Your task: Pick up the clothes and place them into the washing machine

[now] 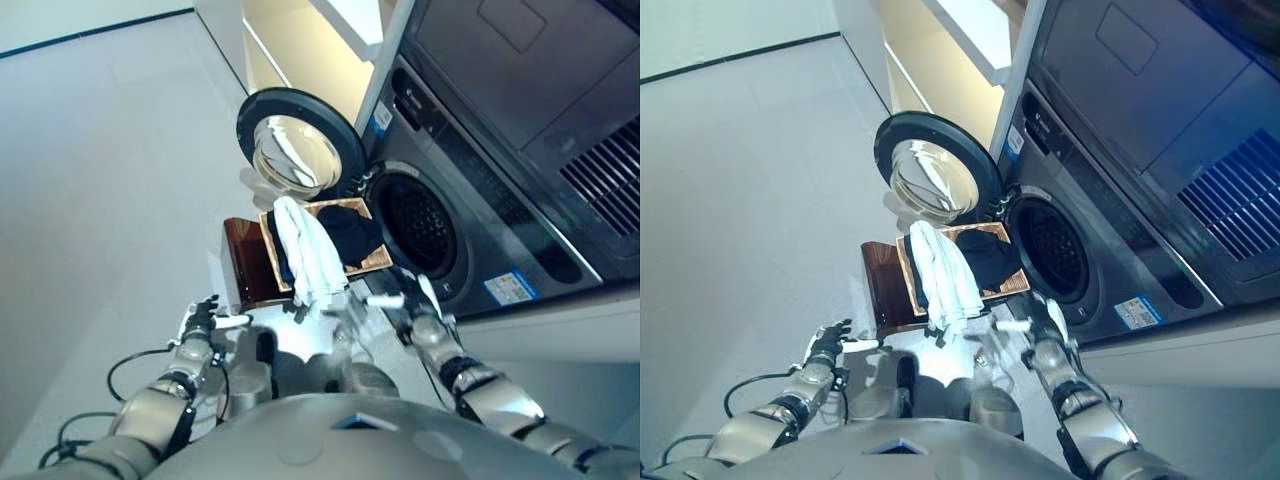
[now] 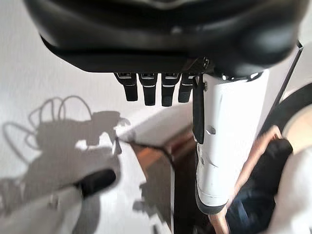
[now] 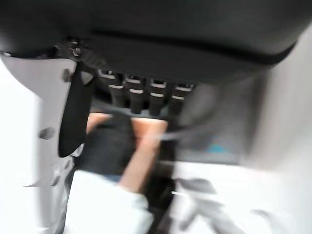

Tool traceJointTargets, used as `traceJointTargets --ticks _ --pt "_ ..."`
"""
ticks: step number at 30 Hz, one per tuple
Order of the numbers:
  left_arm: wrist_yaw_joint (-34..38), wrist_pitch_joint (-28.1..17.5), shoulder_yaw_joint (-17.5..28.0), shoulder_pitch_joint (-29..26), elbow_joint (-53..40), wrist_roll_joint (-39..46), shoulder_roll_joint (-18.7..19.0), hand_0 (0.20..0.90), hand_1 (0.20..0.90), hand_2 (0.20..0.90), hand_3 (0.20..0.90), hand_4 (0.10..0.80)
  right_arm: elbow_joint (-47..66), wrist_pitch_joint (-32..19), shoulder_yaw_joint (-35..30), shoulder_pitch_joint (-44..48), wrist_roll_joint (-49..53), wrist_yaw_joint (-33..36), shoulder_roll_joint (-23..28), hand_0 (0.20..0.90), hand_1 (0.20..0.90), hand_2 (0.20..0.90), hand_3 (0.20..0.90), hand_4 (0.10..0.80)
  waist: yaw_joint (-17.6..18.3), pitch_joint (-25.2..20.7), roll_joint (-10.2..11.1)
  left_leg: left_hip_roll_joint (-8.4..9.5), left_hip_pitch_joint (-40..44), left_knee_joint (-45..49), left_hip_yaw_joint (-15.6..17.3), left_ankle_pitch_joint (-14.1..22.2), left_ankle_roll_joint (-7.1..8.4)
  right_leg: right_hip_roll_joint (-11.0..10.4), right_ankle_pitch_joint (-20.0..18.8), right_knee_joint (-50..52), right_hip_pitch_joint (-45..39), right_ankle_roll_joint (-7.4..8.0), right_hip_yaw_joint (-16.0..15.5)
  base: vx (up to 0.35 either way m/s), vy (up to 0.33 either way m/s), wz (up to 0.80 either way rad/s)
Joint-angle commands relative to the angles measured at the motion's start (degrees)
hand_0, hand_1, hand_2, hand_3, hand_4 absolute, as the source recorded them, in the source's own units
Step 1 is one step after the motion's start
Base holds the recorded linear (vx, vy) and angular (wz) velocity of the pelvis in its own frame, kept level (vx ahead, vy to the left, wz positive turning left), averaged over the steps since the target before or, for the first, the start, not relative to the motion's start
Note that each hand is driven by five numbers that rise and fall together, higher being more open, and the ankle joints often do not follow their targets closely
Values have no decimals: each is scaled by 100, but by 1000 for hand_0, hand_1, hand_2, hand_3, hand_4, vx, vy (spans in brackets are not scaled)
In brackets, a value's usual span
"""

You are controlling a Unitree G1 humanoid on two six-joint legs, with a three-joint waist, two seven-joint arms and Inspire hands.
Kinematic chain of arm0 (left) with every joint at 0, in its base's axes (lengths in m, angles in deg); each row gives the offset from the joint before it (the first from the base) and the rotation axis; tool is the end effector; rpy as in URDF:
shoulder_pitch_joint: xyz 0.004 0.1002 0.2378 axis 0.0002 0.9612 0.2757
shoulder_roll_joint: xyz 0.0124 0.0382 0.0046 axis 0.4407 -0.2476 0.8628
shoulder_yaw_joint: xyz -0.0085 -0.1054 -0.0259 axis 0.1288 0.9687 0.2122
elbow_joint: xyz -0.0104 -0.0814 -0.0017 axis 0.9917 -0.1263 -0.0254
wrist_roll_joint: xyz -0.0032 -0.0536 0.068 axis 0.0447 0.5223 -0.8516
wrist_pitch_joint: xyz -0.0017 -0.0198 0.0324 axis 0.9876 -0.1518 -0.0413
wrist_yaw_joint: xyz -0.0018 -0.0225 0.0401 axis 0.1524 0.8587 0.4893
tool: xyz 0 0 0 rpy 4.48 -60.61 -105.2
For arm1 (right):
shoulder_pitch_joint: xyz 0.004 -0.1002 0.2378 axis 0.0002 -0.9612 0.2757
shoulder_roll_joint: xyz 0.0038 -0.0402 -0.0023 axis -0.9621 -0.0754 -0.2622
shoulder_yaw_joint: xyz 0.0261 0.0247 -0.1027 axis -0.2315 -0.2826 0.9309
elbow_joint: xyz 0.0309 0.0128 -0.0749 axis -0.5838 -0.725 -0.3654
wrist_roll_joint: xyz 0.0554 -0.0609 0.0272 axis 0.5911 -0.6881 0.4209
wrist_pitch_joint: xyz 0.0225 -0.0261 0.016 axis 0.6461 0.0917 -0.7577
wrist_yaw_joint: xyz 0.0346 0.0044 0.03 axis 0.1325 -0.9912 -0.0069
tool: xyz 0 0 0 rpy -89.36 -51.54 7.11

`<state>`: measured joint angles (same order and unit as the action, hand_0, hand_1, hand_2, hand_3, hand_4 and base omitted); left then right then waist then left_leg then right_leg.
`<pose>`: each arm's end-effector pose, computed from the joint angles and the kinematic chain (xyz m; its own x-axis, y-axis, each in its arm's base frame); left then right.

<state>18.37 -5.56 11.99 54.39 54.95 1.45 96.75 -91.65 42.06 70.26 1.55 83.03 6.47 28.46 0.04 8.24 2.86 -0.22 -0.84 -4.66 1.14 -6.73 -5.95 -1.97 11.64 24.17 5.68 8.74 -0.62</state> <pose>0.1204 0.2191 -0.0951 0.5648 0.3304 -0.7562 0.0764 0.8914 0.4466 0.1839 -0.1784 -0.0696 0.7951 -0.1828 -0.5783 -0.1582 0.8579 -0.4888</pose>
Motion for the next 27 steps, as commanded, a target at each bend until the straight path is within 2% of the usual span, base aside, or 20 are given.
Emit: traceJointTargets --ticks 1,2,3,5,7,11,15,27 --pt "173 -146 10 -243 -74 15 77 900 900 900 900 800 171 -144 85 691 -206 137 223 900 900 900 900 800 -288 -16 -19 -326 24 231 179 472 757 -589 -1042 -1485 -233 54 -560 112 -175 8" --pt "213 -146 24 -284 -40 36 60 900 900 900 900 800 198 -113 166 805 -282 134 185 900 900 900 900 800 -247 -10 34 -302 64 222 68 552 812 -1014 -1550 -2011 -305 137 -520 112 -173 19" --pt "213 -147 27 -284 -39 36 60 900 900 900 900 800 195 -114 169 808 -282 134 183 900 900 900 900 800 -247 -3 33 -302 75 221 70 558 811 -1014 -1545 -2010 -314 139 -518 137 -105 44" --pt "236 -143 80 -298 73 90 48 900 900 900 900 800 133 -65 200 900 -313 101 149 900 900 900 900 800 -297 -67 194 -239 171 140 164 599 845 -1023 -1583 -2295 -449 212 -367 57 9 66" --pt "220 -119 20 -245 132 146 -71 900 900 900 900 800 -9 -15 171 1100 -239 134 99 900 900 900 900 800 -371 -184 250 -221 194 40 178 621 868 -1022 -1623 -2267 -456 259 -518 95 -15 40" --pt "203 -82 -87 -232 123 194 -147 900 900 900 900 800 -334 38 164 1232 -171 172 -9 900 900 900 900 800 -416 -176 216 -259 141 25 2 594 876 -920 -1424 -2191 -503 188 -692 72 -28 32" --pt "202 -55 -99 -168 172 187 -177 900 900 900 900 800 -512 115 174 1254 -269 216 -5 900 900 900 900 800 -507 -171 193 -257 128 -8 -154 592 897 -907 -1354 -2287 -626 175 -879 84 -18 13" --pt "319 -74 -172 -134 164 287 -205 900 900 900 900 800 -459 140 280 1661 -197 280 40 900 900 900 900 800 -822 28 201 -195 -285 2 -394 504 927 -933 -1402 -2533 -626 200 -1086 3 -8 16"
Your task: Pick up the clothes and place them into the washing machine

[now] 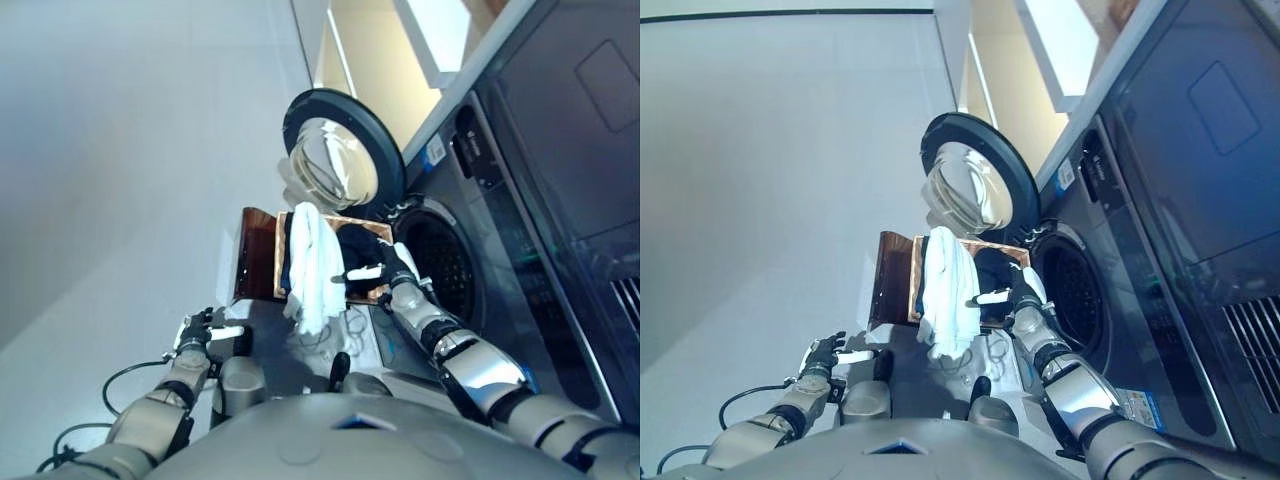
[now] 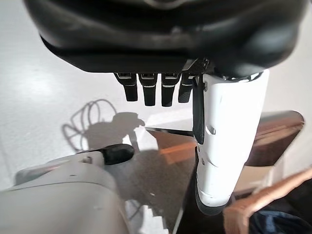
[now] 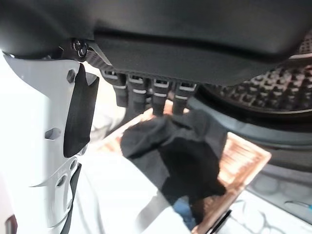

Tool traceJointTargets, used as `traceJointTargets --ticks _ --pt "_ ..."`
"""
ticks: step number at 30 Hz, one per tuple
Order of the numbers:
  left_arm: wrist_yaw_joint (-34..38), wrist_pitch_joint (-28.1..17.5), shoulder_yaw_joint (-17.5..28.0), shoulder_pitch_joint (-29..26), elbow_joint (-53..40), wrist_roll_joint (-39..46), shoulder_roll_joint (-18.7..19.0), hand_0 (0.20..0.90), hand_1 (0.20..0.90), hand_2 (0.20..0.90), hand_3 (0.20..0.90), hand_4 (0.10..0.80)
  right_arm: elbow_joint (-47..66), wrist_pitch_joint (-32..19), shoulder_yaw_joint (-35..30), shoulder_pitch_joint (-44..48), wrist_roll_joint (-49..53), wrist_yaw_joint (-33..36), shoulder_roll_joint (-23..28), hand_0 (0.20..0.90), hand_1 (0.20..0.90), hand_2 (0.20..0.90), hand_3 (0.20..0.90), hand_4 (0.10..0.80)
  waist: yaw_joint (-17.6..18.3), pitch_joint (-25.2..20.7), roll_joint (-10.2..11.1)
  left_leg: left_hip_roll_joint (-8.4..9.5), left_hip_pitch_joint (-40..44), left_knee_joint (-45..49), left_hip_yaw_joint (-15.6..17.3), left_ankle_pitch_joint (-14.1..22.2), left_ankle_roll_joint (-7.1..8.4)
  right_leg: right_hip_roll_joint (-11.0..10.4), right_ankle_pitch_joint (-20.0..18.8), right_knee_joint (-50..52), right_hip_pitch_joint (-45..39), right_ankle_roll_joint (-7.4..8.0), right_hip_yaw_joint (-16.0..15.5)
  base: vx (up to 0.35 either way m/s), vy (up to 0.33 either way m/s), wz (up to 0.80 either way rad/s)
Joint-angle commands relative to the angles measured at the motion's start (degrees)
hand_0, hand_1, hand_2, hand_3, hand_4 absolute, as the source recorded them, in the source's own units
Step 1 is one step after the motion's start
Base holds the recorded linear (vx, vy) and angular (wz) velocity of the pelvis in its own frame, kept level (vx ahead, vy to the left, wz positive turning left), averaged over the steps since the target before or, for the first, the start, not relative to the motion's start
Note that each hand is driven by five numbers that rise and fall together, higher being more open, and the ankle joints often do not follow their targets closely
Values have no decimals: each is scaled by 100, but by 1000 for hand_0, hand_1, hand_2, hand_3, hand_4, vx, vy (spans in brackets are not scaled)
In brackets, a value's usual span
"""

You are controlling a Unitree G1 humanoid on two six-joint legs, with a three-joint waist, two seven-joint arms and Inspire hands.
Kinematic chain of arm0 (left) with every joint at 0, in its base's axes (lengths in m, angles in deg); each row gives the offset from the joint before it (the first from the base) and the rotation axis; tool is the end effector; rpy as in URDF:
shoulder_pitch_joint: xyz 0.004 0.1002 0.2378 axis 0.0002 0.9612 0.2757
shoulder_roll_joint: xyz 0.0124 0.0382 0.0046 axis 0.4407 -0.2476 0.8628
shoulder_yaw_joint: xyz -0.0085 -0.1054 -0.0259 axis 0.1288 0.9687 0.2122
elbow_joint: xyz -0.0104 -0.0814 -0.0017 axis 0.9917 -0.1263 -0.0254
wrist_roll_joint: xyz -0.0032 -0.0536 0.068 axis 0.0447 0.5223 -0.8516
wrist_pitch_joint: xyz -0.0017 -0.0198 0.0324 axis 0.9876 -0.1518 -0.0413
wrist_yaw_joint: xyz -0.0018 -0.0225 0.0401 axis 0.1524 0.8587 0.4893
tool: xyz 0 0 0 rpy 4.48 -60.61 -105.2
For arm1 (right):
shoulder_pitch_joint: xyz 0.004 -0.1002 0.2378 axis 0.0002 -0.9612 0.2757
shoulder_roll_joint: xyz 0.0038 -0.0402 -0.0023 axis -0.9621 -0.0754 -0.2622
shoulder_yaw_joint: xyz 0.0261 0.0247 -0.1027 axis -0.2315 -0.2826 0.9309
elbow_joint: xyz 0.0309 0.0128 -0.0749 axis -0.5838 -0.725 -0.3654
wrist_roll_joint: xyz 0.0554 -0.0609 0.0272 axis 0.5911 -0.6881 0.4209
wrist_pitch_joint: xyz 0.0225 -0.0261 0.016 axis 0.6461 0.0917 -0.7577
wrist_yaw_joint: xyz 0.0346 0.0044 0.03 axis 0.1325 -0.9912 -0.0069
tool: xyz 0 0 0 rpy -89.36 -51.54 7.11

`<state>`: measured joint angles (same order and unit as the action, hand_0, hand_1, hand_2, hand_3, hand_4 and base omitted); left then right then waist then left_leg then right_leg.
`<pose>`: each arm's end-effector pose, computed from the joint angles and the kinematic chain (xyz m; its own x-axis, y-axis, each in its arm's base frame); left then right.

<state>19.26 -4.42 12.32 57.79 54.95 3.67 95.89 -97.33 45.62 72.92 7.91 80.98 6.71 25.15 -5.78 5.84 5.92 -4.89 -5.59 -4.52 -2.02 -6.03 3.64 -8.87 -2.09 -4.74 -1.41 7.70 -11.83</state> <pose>0.0986 0.2165 -0.1026 0.4916 0.3550 -0.7952 0.0447 0.9016 0.4302 0.2032 -0.1602 -0.0637 0.7835 -0.1642 -0.5994 -0.2338 0.8157 -0.5292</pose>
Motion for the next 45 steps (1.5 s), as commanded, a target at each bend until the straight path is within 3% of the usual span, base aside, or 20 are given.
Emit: traceJointTargets --ticks 1,8,12,18,20,22,26,27,28,30,32,45 --pt "253 -202 -218 -484 137 104 -121 900 900 900 900 800 117 -215 54 1096 -4 262 371 900 900 900 900 800 -278 301 -92 275 146 1 -96 431 -35 -243 -33 357 92 304 29 -60 -18 18" --pt "460 -377 -421 -873 -156 591 -117 900 900 900 900 800 -29 -184 162 1755 81 430 462 900 900 900 900 800 -533 795 -21 308 -542 304 -261 370 -15 -225 -99 385 479 278 -87 -86 -19 16" --pt "590 -510 -522 -1125 -391 814 22 900 900 900 900 800 -158 -172 146 2346 120 613 746 900 900 900 900 800 -666 1283 6 331 -1286 1019 -357 513 37 -240 -58 623 908 218 -125 -131 -36 23" --pt "808 -643 -664 -1346 -746 992 287 900 900 900 900 800 -730 -70 144 3515 193 864 1211 900 900 900 900 800 -876 1799 -143 402 -2582 2234 -423 901 66 -147 360 1837 2203 58 -194 -88 24 14" --pt "808 -643 -663 -1347 -746 992 287 900 900 900 900 800 -732 -71 144 3517 193 864 1211 900 900 900 900 800 -876 1794 -142 402 -2592 2241 -423 904 66 -146 361 1841 2211 58 -193 -40 43 7" --pt "944 -640 -695 -1453 -907 994 321 900 900 900 900 800 -924 -34 186 3925 84 919 1302 900 900 900 900 800 -911 1935 -323 374 -3225 2768 -453 1069 66 -176 597 2585 2991 71 -224 -62 69 8" --pt "1019 -648 -685 -1620 -928 1037 294 900 900 900 900 800 -913 -68 231 3983 42 941 1233 900 900 900 900 800 -868 1929 -364 386 -3538 2976 -494 1135 52 -205 680 2829 3284 73 -231 38 8 3" --pt "1076 -656 -747 -1704 -973 1013 249 900 900 900 900 800 -879 -80 314 4062 -9 960 1152 900 900 900 900 800 -872 1914 -369 385 -3603 3104 -509 1351 59 -202 879 2942 3311 112 -198 57 6 5" --pt "1083 -652 -768 -1759 -973 1002 237 900 900 900 900 800 -873 -78 347 4109 -28 940 1114 900 900 900 900 800 -862 1901 -368 412 -3705 3013 -534 1140 38 -211 739 2901 3402 70 -233 62 -13 4" --pt "1096 -655 -799 -1794 -971 976 221 900 900 900 900 800 -861 -70 401 4128 -61 937 1067 900 900 900 900 800 -848 1874 -356 415 -3717 2991 -545 1133 38 -215 758 2897 3410 69 -238 7 -10 7" --pt "1119 -663 -867 -1828 -1040 946 169 900 900 900 900 800 -865 -52 475 4085 -161 912 992 200 200 200 200 300 -842 1816 -331 468 -3706 2879 -581 1100 32 -212 755 2801 3373 59 -294 56 -24 10" --pt "1153 -608 -688 -1771 -684 882 93 900 900 900 900 800 -762 63 317 3517 -338 1070 991 200 200 200 200 300 -663 1700 -338 520 -2768 2150 -487 869 15 -186 619 2170 2581 13 -192 23 7 1"
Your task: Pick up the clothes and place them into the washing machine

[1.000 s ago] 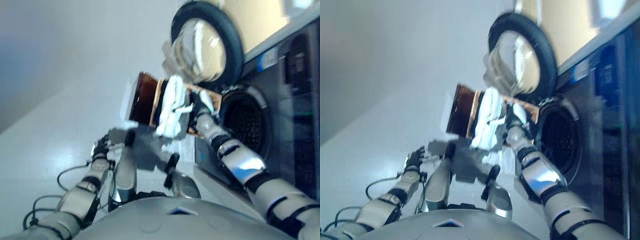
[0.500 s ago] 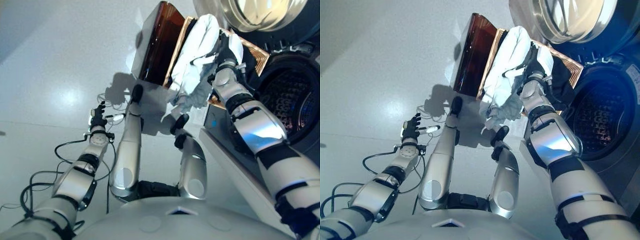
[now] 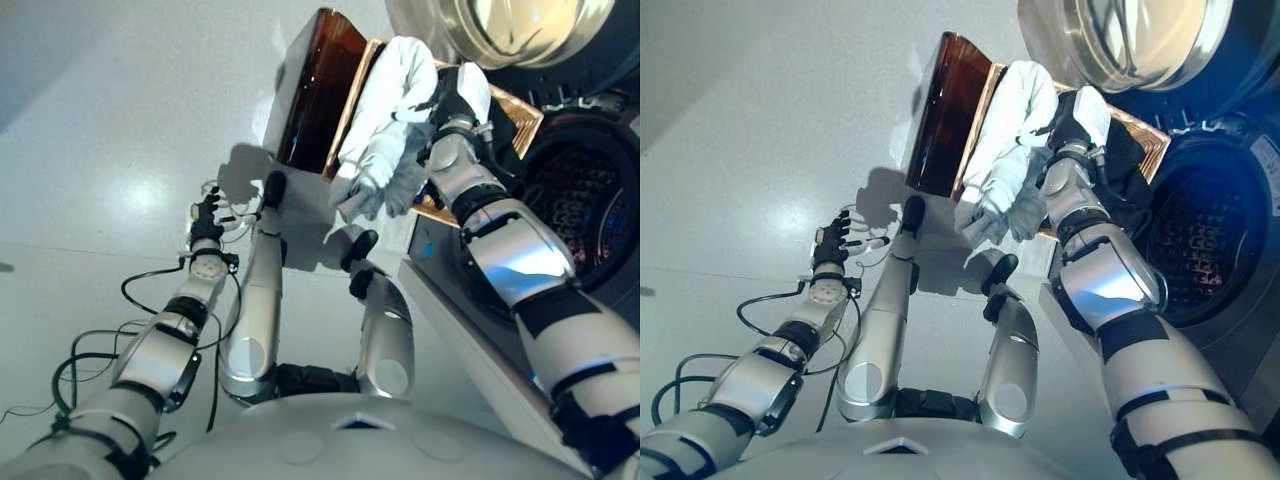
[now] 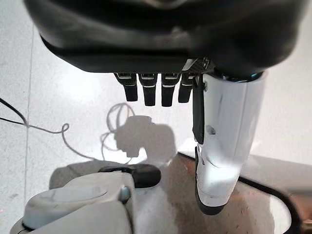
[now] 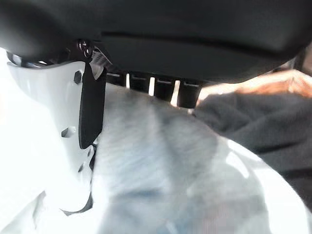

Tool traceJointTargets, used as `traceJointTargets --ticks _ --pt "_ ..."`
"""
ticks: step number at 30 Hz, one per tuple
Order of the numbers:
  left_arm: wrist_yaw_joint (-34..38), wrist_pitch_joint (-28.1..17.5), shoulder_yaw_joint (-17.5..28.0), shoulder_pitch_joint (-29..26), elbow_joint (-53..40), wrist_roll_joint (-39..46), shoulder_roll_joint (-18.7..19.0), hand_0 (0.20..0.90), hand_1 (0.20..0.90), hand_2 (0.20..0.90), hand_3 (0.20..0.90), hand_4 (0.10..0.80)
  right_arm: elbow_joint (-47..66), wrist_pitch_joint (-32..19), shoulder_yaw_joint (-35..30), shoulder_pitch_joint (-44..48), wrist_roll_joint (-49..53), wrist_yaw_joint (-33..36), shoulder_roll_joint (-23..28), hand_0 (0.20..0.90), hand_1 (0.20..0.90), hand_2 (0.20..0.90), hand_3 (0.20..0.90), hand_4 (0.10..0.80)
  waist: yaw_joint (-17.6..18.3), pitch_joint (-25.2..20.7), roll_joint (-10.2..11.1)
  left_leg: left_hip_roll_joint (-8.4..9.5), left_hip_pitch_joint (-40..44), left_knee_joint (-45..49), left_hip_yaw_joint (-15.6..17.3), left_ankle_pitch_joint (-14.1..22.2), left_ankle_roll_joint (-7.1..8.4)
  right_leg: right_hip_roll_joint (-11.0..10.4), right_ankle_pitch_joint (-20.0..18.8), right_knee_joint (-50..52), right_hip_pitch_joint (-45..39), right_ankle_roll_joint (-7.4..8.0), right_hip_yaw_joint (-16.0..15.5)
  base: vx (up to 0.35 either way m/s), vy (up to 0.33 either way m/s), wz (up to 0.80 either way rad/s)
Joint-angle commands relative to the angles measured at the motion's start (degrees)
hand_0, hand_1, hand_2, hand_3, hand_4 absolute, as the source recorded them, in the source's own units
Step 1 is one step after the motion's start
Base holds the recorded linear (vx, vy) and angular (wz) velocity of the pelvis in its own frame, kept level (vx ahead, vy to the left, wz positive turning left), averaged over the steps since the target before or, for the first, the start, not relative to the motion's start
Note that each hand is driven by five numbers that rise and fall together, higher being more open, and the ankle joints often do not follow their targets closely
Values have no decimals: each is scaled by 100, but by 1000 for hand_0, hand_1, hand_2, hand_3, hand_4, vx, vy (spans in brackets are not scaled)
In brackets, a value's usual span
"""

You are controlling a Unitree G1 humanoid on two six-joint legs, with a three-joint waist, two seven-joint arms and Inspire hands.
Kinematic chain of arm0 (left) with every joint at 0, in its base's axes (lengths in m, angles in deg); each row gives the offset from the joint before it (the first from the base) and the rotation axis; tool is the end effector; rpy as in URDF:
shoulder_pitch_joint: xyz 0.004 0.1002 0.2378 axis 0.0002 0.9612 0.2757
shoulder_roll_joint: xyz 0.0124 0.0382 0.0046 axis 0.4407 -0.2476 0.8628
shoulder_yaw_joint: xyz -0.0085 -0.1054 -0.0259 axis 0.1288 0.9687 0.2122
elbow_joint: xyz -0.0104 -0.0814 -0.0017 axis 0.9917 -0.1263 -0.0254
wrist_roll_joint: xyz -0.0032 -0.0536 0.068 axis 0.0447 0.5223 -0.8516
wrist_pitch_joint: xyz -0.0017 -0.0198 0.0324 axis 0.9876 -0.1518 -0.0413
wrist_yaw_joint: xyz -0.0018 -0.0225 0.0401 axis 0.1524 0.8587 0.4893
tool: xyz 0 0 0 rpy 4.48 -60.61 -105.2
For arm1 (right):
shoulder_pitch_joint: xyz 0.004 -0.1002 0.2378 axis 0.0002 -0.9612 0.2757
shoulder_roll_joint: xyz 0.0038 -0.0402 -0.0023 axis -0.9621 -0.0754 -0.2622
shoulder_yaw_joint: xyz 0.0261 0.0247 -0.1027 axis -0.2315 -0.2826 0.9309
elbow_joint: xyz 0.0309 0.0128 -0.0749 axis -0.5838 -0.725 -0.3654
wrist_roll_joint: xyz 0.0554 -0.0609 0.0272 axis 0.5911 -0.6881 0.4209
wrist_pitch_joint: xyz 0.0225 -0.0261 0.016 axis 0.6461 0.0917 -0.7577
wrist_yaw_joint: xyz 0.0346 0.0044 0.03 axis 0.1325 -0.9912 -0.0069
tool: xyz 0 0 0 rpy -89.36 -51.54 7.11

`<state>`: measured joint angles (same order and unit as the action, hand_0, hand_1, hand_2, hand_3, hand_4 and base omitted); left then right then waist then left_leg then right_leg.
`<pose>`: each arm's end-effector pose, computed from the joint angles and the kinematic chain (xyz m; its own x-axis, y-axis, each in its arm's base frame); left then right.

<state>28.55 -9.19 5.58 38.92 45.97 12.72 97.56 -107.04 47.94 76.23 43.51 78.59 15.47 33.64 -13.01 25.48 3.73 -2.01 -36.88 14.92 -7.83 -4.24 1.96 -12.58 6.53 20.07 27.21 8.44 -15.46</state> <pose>0.2282 0.1929 -0.0367 0.8491 0.3534 -0.3925 -0.1801 0.8923 0.4139 0.3403 -0.1821 0.0920 0.9436 -0.3303 -0.0222 0.1888 0.5920 -0.7835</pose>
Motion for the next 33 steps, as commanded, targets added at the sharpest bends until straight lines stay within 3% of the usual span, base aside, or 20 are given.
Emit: traceJointTargets --ticks 1,8,18,20,21,23,25,26,27,28,33 --pt "208 -124 7 142 257 -22 -72 900 900 900 900 800 220 -164 -20 -89 -101 186 147 200 200 200 200 300 75 -279 -129 228 462 153 118 669 181 184 -271 -359 -366 -64 188 45 32 -4" --pt "1 -7 161 389 479 -147 -115 900 900 900 900 800 270 -157 -349 -923 -52 90 129 200 200 200 200 300 313 -527 -243 158 1452 -474 322 478 192 225 -490 -998 -1159 -70 385 41 -2 -16" --pt "-399 186 533 1152 769 -453 -366 900 900 900 900 800 710 -472 -1365 -2908 664 -166 -135 200 200 200 200 300 865 -1481 -466 -53 2949 -1603 668 171 270 236 -808 -2066 -2343 42 753 84 -42 -20" --pt "-453 196 639 1415 814 -509 -487 900 900 900 900 800 967 -741 -2017 -3387 1652 -254 -226 200 200 200 200 300 1061 -1688 -618 -81 3253 -1735 836 175 298 204 -876 -2251 -2533 77 926 27 -13 -30" --pt "-452 195 634 1423 811 -509 -489 900 900 900 900 800 974 -739 -2017 -3399 1655 -254 -223 200 200 200 200 300 1050 -1681 -620 -83 3277 -1746 844 176 299 207 -877 -2259 -2552 77 933 23 -10 -38" --pt "-522 210 649 1675 836 -536 -629 900 900 900 900 800 1192 -1043 -2597 -3748 2870 -377 -390 200 200 200 200 300 1166 -1804 -803 -100 3501 -1797 1023 210 320 127 -914 -2379 -2694 117 1062 19 22 -35" --pt "-521 210 644 1681 834 -536 -631 900 900 900 900 800 1198 -1042 -2597 -3759 2874 -378 -388 200 200 200 200 300 1157 -1800 -804 -102 3520 -1805 1031 211 321 129 -915 -2383 -2706 117 1069 2 27 -26" --pt "-558 226 622 1893 852 -546 -740 900 900 900 900 800 1622 -1453 -3055 -4040 4258 -668 -558 200 200 200 200 300 1271 -1870 -1000 -109 3660 -1900 1181 194 347 94 -925 -2417 -2770 127 1161 -4 31 -31" --pt "-558 226 616 1901 851 -546 -741 900 900 900 900 800 1626 -1455 -3053 -4054 4269 -675 -554 200 200 200 200 300 1264 -1872 -1001 -110 3668 -1901 1186 197 347 95 -924 -2419 -2775 127 1166 -14 73 -41" --pt "-595 209 573 2012 818 -514 -846 900 900 900 900 800 1907 -1703 -3471 -4228 5330 -1031 -716 200 200 200 200 300 1364 -1903 -1144 -103 3682 -1957 1232 178 358 65 -922 -2433 -2783 137 1176 -7 42 -29" --pt "-746 162 509 2144 807 -363 -1008 900 900 900 900 800 1890 -1932 -3924 -4306 6723 -1681 -897 200 200 200 200 300 1484 -1957 -1376 -63 3706 -1987 1279 192 363 2 -888 -2436 -2802 153 1169 3 47 -9"
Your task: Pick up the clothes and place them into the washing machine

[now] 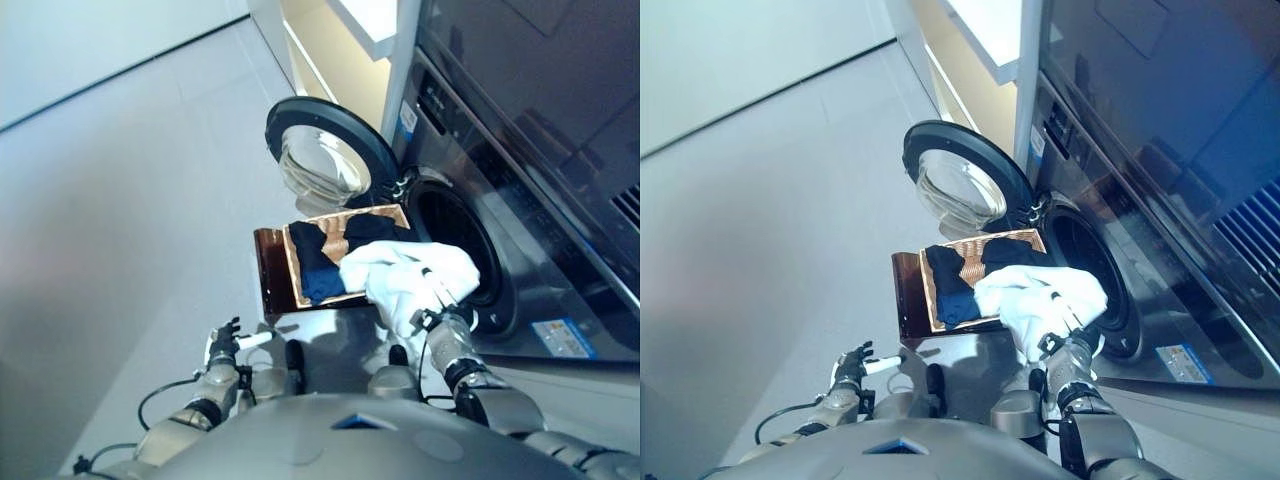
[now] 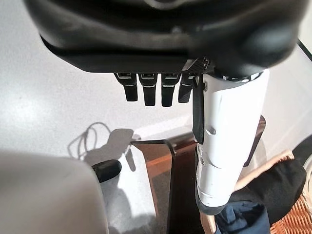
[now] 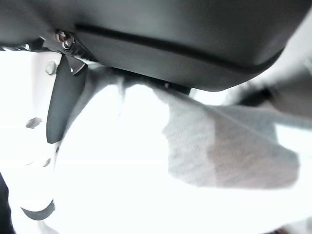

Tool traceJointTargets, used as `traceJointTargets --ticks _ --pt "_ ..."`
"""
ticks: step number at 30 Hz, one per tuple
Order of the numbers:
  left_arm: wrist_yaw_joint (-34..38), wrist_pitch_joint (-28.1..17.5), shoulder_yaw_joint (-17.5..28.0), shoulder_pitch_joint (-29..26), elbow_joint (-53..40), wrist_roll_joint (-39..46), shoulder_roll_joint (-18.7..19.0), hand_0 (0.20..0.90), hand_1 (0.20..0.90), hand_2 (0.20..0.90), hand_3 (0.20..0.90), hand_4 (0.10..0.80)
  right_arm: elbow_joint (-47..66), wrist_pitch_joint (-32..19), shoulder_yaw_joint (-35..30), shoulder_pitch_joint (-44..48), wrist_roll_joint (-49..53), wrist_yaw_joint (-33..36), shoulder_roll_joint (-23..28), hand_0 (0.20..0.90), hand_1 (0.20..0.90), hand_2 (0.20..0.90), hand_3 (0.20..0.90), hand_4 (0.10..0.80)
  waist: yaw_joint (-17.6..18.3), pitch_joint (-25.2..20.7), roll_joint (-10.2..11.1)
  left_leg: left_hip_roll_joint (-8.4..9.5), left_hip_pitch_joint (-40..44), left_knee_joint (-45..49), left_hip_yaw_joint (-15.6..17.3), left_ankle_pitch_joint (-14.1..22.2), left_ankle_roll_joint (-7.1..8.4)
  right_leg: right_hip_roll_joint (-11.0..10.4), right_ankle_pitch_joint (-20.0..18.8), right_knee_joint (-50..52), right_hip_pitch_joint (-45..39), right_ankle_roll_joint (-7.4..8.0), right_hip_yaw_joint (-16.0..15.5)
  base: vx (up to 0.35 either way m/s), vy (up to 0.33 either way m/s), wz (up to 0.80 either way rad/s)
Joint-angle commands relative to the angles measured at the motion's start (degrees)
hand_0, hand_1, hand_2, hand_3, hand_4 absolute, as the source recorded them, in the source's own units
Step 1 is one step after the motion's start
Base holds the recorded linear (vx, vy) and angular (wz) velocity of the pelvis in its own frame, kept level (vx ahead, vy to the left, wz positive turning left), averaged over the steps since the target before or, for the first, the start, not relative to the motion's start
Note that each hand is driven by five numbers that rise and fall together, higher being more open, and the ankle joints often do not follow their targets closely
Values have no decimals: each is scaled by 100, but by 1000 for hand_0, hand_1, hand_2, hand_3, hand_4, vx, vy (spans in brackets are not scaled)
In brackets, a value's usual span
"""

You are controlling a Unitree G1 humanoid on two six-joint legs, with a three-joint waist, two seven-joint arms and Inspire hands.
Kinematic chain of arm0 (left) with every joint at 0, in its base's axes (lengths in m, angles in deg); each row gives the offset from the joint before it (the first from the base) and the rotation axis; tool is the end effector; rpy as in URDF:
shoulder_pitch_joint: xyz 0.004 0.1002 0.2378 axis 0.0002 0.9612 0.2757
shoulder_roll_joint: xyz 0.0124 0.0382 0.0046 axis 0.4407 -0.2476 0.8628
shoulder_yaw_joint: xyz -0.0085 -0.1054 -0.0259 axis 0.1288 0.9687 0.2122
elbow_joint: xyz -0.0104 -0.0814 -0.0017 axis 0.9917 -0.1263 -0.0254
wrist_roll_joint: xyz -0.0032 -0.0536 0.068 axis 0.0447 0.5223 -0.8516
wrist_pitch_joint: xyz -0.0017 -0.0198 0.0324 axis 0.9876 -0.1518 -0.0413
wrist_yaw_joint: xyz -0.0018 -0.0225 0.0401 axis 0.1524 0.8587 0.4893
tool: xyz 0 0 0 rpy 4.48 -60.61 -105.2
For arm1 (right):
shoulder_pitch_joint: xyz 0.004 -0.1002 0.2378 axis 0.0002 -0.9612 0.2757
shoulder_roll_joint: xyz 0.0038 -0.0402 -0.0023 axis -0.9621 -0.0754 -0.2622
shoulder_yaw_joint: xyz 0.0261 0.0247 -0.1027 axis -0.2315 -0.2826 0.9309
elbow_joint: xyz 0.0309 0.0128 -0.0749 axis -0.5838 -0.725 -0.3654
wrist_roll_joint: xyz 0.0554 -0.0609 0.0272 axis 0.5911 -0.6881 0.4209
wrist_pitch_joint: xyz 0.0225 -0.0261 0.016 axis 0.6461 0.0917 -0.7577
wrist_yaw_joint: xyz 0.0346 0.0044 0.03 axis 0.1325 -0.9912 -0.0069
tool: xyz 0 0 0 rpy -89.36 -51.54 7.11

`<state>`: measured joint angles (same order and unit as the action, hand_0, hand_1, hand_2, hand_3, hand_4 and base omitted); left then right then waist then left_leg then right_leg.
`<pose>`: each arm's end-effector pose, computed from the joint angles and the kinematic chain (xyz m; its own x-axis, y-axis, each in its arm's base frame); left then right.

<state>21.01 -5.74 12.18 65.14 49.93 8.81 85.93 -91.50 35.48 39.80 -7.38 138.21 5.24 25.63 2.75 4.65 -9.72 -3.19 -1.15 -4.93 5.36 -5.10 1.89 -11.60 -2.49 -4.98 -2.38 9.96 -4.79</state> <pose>0.0669 0.1547 -0.1155 0.4528 0.2384 -0.8591 -0.0536 0.9691 0.2406 0.1382 -0.2195 -0.0839 0.3949 -0.5001 -0.7707 0.8890 0.4198 0.1831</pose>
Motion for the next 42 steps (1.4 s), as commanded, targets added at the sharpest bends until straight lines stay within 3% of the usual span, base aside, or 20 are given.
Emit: traceJointTargets --ticks 1,5,7,12,17,22,23,24,27,28,30,31,33,35,40,41,42 --pt "-17 -205 -171 -465 390 64 135 900 900 900 900 800 382 -759 -374 808 1009 -725 -110 200 200 200 200 300 -74 125 -85 69 132 2 -38 282 365 -114 23 77 153 3 105 14 43 -5" --pt "-75 -326 -274 -506 172 280 67 900 900 900 900 800 468 -917 -498 1106 1459 -899 10 200 200 200 200 300 -60 331 -321 133 53 209 -8 369 344 -219 134 393 363 10 130 -69 60 -9" --pt "-57 -449 -481 -664 -232 463 161 900 900 900 900 800 860 -1134 -356 1686 1521 -869 73 200 200 200 200 300 -14 978 -432 75 -499 1051 25 577 346 -108 351 1308 1132 -71 305 -338 24 -7" --pt "65 -546 -535 -968 -389 545 448 900 900 900 900 800 1223 -1509 -400 2600 1748 -858 210 200 200 200 200 300 -154 1435 -351 -91 -1907 2566 55 1061 479 67 726 2614 2482 -118 366 -233 -87 -8" --pt "109 -607 -478 -983 -563 705 565 900 900 900 900 800 1490 -1903 -599 3419 1869 -736 382 200 200 200 200 300 -315 1488 -436 -271 -2826 3285 39 1284 495 152 872 3275 3531 -151 466 -135 -40 1" --pt "168 -637 -353 -968 -598 832 700 900 900 900 900 800 1414 -2115 -540 4524 1677 -426 1058 200 200 200 200 300 -508 1551 -525 -419 -3609 4132 -55 1747 493 252 1225 3988 4465 -150 592 -18 -17 -12" --pt "190 -657 -326 -955 -599 844 742 900 900 900 900 800 1370 -2098 -530 4769 1630 -382 1293 200 200 200 200 300 -534 1582 -548 -423 -3804 4201 -66 1640 467 287 1089 4065 4706 -167 607 -21 15 -17" --pt "190 -656 -326 -957 -580 856 779 900 900 900 900 800 1270 -2114 -496 5027 1584 -294 1497 200 200 200 200 300 -589 1532 -580 -414 -3842 4273 -93 1832 477 297 1275 4166 4806 -130 637 2 23 -20" --pt "162 -680 -347 -931 -559 848 843 900 900 900 900 800 865 -2077 -370 5688 1297 0 2267 200 200 200 200 300 -648 1414 -656 -373 -3999 4247 -68 1835 494 236 1302 4247 5053 -99 693 77 27 -11" --pt "138 -740 -343 -915 -652 864 899 900 900 900 900 800 812 -2055 -263 6041 1227 62 2678 200 200 200 200 300 -692 1353 -752 -307 -4028 4043 -37 1632 488 180 1152 4164 5180 -103 757 94 50 -3" --pt "141 -764 -323 -901 -692 859 902 900 900 900 900 800 727 -2027 -82 6279 1105 113 2981 200 200 200 200 300 -772 1248 -789 -261 -3941 3922 -24 1706 507 141 1261 4151 5168 -73 789 98 51 7" --pt "139 -820 -341 -855 -771 832 943 900 900 900 900 800 676 -1994 216 6696 846 258 3480 200 200 200 200 300 -835 1167 -834 -181 -3929 3677 39 1496 520 100 1109 4033 5211 -77 851 103 39 13" --pt "157 -838 -342 -867 -815 820 943 900 900 900 900 800 594 -2007 514 6963 595 436 3739 200 200 200 200 300 -915 1087 -844 -129 -3817 3512 39 1548 544 68 1231 4006 5156 -48 879 80 20 18" --pt "171 -861 -301 -824 -874 800 940 900 900 900 900 800 841 -2065 846 7212 499 468 4066 200 200 200 200 300 -946 1042 -864 -28 -3667 3008 67 1225 569 47 1028 3807 5108 -77 925 36 1 13" --pt "133 -833 -288 -733 -779 772 908 900 900 900 900 800 1004 -2083 694 6960 552 449 4059 200 200 200 200 300 -906 1005 -856 155 -3224 2438 34 1004 588 35 1013 3529 4731 -116 905 107 0 -1" --pt "118 -816 -311 -725 -719 787 864 900 900 900 900 800 661 -1857 677 6861 566 386 3981 900 900 900 900 800 -904 976 -841 229 -3064 2274 21 973 574 34 970 3398 4578 -123 906 93 5 0" --pt "116 -820 -315 -724 -715 790 867 900 900 900 900 800 625 -1852 682 6873 601 341 3995 900 900 900 900 800 -896 995 -843 233 -3020 2235 17 953 572 30 960 3370 4536 -122 898 80 5 0"
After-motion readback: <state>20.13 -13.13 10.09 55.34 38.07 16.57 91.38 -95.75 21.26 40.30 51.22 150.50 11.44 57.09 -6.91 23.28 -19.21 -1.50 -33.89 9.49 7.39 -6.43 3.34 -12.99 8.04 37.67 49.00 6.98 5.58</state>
